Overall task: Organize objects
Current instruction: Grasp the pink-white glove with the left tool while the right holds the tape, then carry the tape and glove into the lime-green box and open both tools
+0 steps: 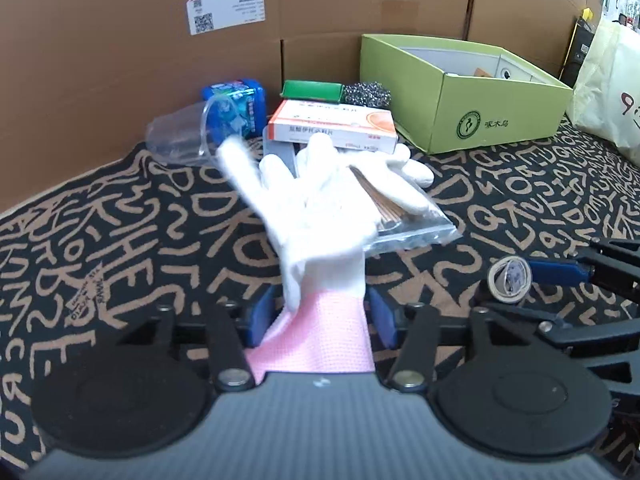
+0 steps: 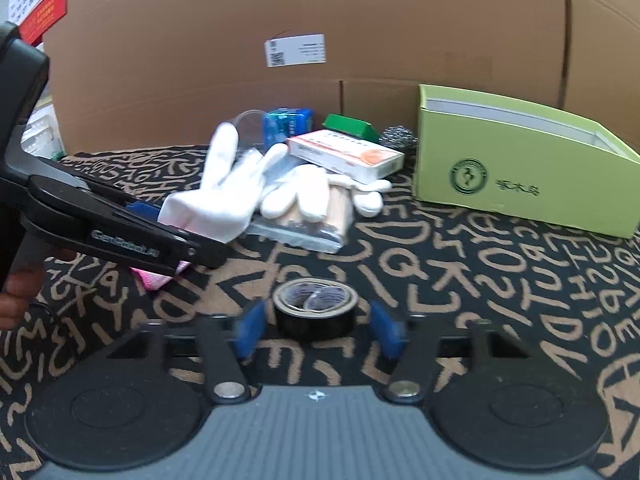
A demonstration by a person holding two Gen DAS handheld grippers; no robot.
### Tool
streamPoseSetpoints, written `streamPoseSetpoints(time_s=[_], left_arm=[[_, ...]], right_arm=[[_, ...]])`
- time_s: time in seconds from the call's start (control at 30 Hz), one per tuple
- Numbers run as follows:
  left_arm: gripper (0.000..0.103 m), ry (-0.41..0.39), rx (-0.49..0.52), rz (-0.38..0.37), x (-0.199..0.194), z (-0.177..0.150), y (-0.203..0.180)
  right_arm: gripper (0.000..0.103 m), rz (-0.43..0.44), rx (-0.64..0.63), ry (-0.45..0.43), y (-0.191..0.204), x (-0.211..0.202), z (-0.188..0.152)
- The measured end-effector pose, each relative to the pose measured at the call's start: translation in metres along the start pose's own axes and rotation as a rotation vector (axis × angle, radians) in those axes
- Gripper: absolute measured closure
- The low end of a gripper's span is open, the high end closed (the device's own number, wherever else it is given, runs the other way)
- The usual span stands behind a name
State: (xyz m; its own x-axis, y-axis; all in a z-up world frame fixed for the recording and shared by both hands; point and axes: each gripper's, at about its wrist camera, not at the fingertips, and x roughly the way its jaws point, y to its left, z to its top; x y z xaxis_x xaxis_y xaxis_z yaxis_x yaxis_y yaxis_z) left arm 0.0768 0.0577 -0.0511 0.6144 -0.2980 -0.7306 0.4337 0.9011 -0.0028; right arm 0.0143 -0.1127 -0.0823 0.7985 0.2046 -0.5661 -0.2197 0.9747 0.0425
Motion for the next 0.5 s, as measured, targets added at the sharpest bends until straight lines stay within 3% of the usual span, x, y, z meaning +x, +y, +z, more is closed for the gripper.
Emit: streamPoseSetpoints(time_s=[0.13, 0.3, 0.5], left_arm=[[0.090, 0.013, -0.010, -0.019, -0.004, 0.002, -0.004], [0.092, -0.014, -0.026, -0.066, -0.026, 0.004, -0.010], [0.092, -0.122, -0.015, -0.182, -0.071, 0.033, -0.023]], right_arm=[[0.053, 0.006, 0.022, -0.002, -0.003, -0.005, -0.002], [0.053, 0.016, 0.075, -0.013, -0.018, -0.017, -0.004], [0.053, 0.039, 0.153, -0.068, -0.047, -0.042, 0.005]])
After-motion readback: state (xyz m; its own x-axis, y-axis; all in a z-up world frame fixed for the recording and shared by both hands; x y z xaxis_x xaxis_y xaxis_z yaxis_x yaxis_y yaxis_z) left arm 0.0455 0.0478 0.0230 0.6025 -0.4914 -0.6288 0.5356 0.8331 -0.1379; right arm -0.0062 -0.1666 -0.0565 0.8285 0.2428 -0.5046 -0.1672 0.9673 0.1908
